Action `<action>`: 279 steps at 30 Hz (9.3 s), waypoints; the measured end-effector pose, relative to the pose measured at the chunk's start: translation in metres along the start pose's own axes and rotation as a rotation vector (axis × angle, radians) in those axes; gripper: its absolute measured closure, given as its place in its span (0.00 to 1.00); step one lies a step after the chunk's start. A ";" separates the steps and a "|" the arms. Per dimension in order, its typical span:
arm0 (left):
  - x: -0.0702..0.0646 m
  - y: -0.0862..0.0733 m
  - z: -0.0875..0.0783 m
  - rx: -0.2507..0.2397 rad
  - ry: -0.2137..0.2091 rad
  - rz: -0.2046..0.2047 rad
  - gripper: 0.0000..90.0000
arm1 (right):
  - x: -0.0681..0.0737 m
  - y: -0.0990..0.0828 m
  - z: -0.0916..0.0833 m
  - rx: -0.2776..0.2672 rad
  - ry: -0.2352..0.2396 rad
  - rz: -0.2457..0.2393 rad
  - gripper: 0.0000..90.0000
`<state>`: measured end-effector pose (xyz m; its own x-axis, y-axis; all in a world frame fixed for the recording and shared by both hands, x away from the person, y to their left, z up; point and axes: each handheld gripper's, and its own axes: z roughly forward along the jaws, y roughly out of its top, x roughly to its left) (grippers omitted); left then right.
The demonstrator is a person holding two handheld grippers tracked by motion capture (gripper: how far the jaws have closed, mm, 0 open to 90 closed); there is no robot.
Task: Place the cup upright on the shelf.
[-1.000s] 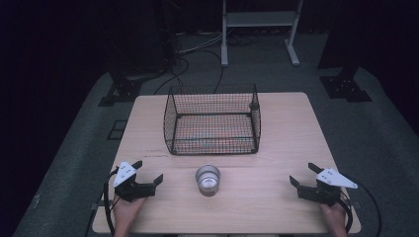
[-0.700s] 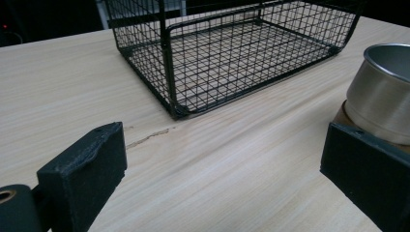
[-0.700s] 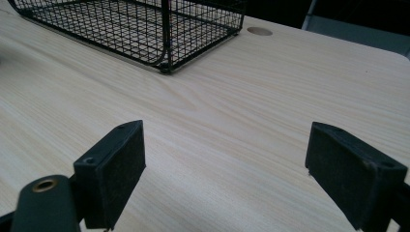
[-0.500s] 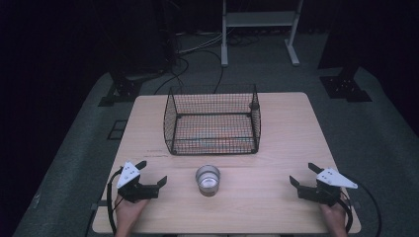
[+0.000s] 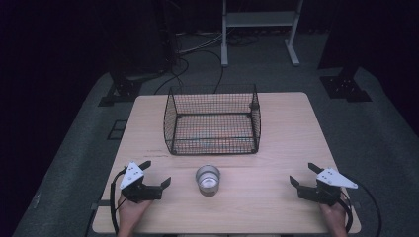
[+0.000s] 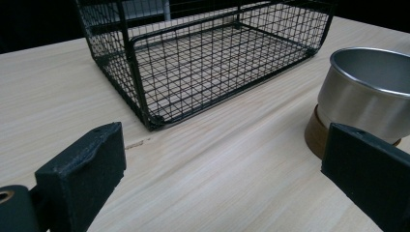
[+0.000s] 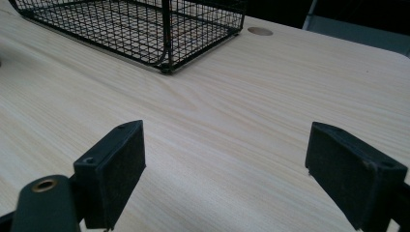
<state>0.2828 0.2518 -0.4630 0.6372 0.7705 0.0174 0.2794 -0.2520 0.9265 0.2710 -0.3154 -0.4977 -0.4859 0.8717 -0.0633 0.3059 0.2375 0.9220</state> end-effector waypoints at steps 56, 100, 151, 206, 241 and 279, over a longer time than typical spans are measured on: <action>-0.042 0.024 0.010 -0.050 -0.252 0.103 0.01 | 0.000 0.000 0.000 -0.001 0.003 -0.001 0.15; -0.075 0.041 0.069 0.166 -0.362 0.233 0.01 | -0.001 0.000 0.000 -0.006 0.010 0.000 0.15; -0.092 0.079 0.104 0.313 -0.441 0.317 0.17 | -0.001 0.000 0.000 -0.011 0.019 0.001 0.15; -0.078 0.191 0.121 0.356 -0.530 0.392 0.17 | -0.002 0.000 0.000 -0.026 0.019 0.011 0.15; -0.055 0.265 0.149 0.376 -0.485 0.414 0.17 | -0.003 0.000 0.000 -0.027 0.029 0.019 0.15; -0.016 0.251 0.212 0.416 -0.366 0.284 0.17 | -0.004 -0.001 -0.001 -0.038 0.046 0.029 0.15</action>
<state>0.4955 0.0521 -0.3109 0.9122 0.4076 0.0431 0.2723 -0.6813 0.6794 0.2715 -0.3197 -0.4976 -0.5144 0.8573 -0.0197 0.2894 0.1951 0.9371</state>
